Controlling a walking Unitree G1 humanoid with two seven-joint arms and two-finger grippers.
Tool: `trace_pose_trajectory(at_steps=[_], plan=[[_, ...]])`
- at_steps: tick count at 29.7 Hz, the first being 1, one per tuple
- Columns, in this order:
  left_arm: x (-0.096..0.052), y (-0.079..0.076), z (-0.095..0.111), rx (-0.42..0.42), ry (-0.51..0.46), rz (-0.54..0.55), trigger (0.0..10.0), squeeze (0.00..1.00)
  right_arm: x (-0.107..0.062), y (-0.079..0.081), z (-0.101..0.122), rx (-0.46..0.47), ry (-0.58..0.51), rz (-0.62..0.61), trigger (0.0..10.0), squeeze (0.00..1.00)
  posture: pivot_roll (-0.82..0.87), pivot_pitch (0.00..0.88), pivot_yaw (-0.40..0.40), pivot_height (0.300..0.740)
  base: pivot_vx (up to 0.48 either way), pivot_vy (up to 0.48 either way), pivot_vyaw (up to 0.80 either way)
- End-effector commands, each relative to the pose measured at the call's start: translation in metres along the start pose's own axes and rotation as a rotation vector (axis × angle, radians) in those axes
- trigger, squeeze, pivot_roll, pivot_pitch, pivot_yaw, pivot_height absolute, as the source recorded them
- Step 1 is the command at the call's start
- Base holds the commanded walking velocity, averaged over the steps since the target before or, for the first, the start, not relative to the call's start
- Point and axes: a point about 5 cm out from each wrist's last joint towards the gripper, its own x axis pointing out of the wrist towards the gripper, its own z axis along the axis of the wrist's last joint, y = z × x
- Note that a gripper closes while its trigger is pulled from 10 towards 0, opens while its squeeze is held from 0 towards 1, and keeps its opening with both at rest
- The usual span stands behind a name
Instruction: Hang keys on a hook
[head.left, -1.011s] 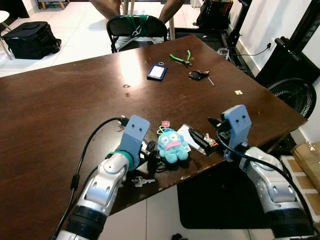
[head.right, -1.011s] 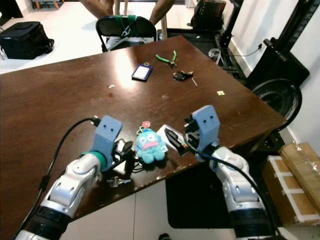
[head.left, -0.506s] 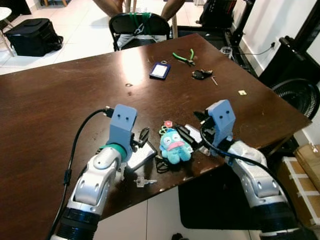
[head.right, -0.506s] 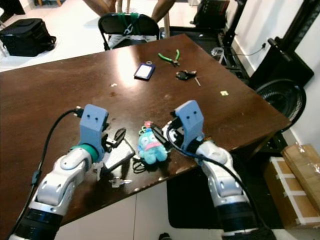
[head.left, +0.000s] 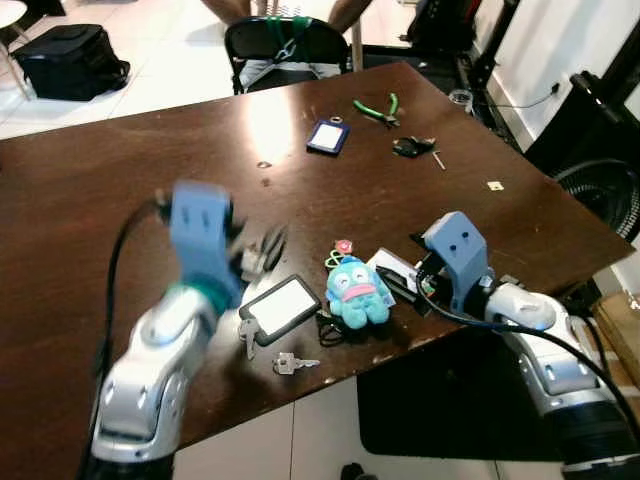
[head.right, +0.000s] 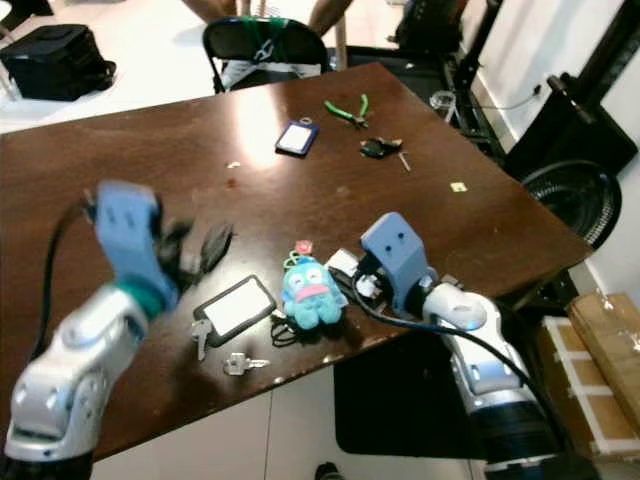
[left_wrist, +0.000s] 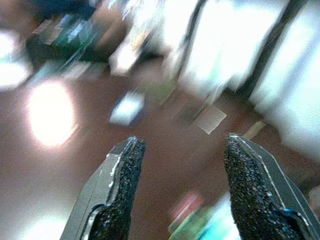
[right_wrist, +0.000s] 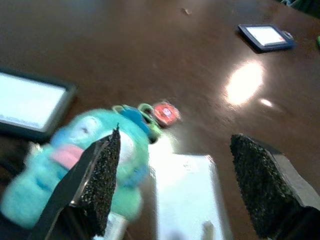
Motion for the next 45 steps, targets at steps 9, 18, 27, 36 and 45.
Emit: trace_pose_trajectory(at_steps=[9, 18, 27, 36, 45], plan=[[0.026, -0.019, 0.069, -0.247, -0.31, -0.115, 10.0, 0.0, 0.008, -0.001, 0.011, 0.041, -0.071, -0.015, 10.0, 0.0, -0.1, 0.11, 0.031, 0.74, 0.0, 0.0, 0.0], [0.043, -0.037, 0.142, -0.527, -0.574, -0.371, 10.0, 0.0, 0.017, -0.007, 0.021, 0.041, -0.11, -0.022, 10.0, 0.0, -0.1, 0.116, 0.02, 0.74, 0.0, 0.0, 0.0], [0.034, -0.048, 0.168, -0.618, -0.658, -0.561, 10.0, 0.0, 0.019, -0.015, 0.028, 0.042, -0.128, -0.042, 10.0, 0.0, -0.08, 0.148, 0.01, 0.74, 0.0, 0.0, 0.0], [0.022, -0.051, 0.191, -0.586, -0.727, -0.744, 10.0, 0.0, 0.021, -0.02, 0.032, 0.036, -0.138, -0.046, 10.0, 0.0, -0.09, 0.156, 0.006, 0.74, 0.0, 0.0, 0.0], [0.007, -0.048, 0.196, -0.49, -0.757, -0.763, 10.0, 0.0, 0.018, -0.025, 0.032, 0.037, -0.136, -0.057, 10.0, 0.0, -0.09, 0.16, 0.0, 0.74, 0.0, 0.0, 0.0]])
